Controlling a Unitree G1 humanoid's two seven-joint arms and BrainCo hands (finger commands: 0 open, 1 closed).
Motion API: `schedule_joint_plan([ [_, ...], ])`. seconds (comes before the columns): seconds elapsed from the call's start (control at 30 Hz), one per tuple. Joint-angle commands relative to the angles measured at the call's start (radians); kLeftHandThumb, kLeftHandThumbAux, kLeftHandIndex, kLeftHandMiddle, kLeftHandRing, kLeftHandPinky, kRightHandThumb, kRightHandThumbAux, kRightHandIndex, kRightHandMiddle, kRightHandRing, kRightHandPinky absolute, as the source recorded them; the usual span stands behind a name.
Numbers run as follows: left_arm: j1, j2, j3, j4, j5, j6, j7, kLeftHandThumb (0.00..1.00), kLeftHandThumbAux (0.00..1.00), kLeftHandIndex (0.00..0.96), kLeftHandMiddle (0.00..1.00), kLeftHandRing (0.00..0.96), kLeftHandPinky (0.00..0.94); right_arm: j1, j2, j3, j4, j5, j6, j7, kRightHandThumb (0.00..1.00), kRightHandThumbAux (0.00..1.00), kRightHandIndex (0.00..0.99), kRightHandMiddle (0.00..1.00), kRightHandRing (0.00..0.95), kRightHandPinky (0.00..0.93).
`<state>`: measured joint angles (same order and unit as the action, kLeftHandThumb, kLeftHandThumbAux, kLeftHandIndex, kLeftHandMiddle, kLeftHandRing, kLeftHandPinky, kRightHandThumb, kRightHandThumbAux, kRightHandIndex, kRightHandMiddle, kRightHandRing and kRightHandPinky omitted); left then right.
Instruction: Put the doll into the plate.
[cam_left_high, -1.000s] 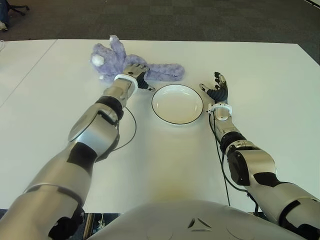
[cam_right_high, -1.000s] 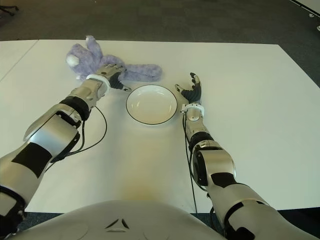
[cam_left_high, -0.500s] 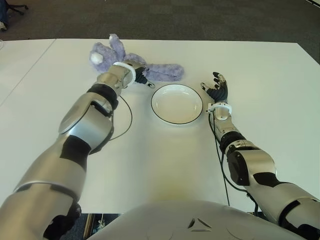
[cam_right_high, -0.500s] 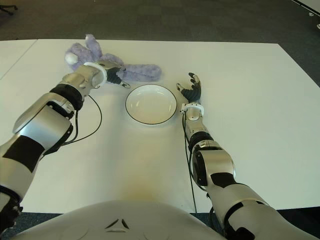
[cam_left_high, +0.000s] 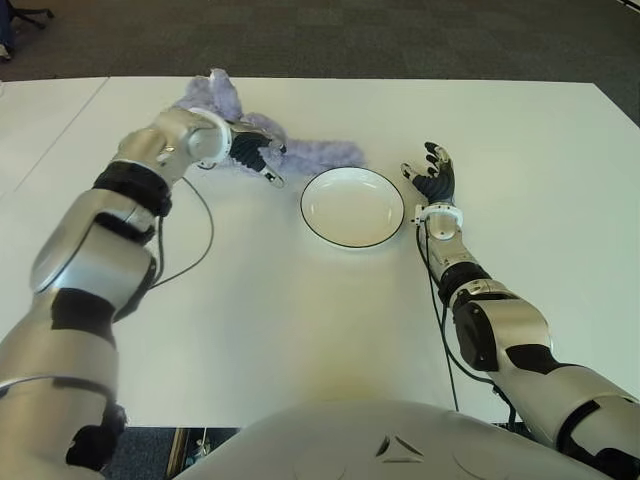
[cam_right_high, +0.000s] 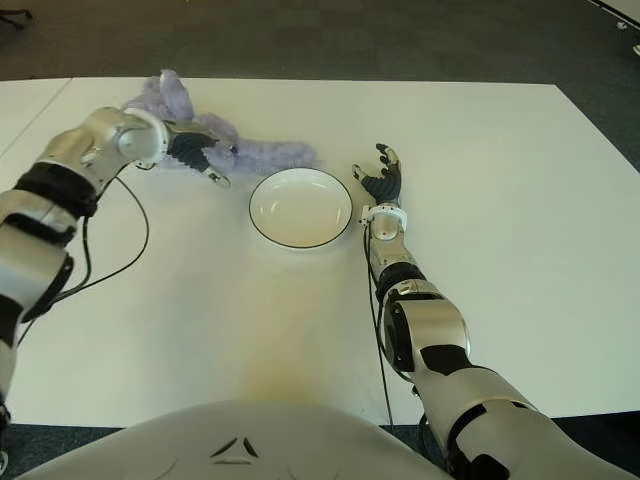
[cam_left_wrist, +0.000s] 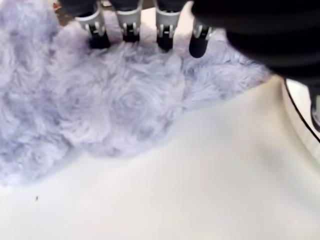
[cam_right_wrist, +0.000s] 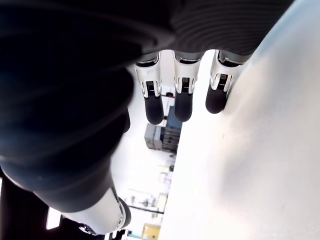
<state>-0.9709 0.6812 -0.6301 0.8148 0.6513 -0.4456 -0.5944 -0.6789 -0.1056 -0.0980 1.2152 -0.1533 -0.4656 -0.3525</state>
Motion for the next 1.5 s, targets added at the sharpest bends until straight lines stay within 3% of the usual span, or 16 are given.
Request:
schedule_joint_plan([
  [0.03, 0.410, 0.337, 0.037, -0.663, -0.242, 0.083, -0.419, 0.020, 0.281, 0.000, 0.000, 0.000, 0.000, 0.203, 0.050, 0.009, 0.139, -0.014, 0.103, 0.005, 0.356, 0.868, 0.167, 0.134, 0.113, 0.133],
  [0.13, 0.441, 0.386, 0.077, -0.809, -0.320, 0.148, -0.464, 0.021, 0.264, 0.000, 0.000, 0.000, 0.000, 0.202, 0.048, 0.009, 0.139, -0.013, 0.102, 0.008, 0.362, 0.864, 0.167, 0.135, 0.115, 0.137],
  [0.23, 0.493, 0.447, 0.133, -0.894, -0.405, 0.165, -0.457, 0.036, 0.251, 0.000, 0.000, 0.000, 0.000, 0.200, 0.046, 0.012, 0.139, -0.016, 0.102, 0.006, 0.372, 0.860, 0.169, 0.141, 0.123, 0.146],
  [0.4, 0.527, 0.474, 0.178, -0.974, -0.446, 0.213, -0.475, 0.046, 0.255, 0.000, 0.000, 0.000, 0.000, 0.199, 0.045, 0.014, 0.139, -0.018, 0.106, 0.001, 0.372, 0.858, 0.166, 0.140, 0.122, 0.140],
  [0.6, 0.605, 0.587, 0.299, -1.097, -0.606, 0.191, -0.504, 0.073, 0.280, 0.000, 0.000, 0.000, 0.000, 0.197, 0.045, 0.021, 0.140, -0.023, 0.114, -0.009, 0.361, 0.859, 0.156, 0.136, 0.119, 0.139],
  [1.07, 0.665, 0.640, 0.449, -1.307, -0.750, 0.297, -0.599, 0.085, 0.280, 0.000, 0.000, 0.000, 0.000, 0.195, 0.042, 0.032, 0.142, -0.028, 0.114, -0.016, 0.339, 0.865, 0.152, 0.138, 0.123, 0.138],
  [1.27, 0.641, 0.654, 0.471, -1.328, -0.786, 0.365, -0.661, 0.098, 0.257, 0.000, 0.000, 0.000, 0.000, 0.196, 0.042, 0.033, 0.142, -0.025, 0.114, -0.017, 0.337, 0.864, 0.154, 0.140, 0.120, 0.134],
  [1.5, 0.610, 0.635, 0.484, -1.328, -0.786, 0.383, -0.700, 0.106, 0.258, 0.000, 0.000, 0.000, 0.020, 0.195, 0.041, 0.034, 0.142, -0.021, 0.113, -0.012, 0.336, 0.859, 0.155, 0.139, 0.117, 0.129],
])
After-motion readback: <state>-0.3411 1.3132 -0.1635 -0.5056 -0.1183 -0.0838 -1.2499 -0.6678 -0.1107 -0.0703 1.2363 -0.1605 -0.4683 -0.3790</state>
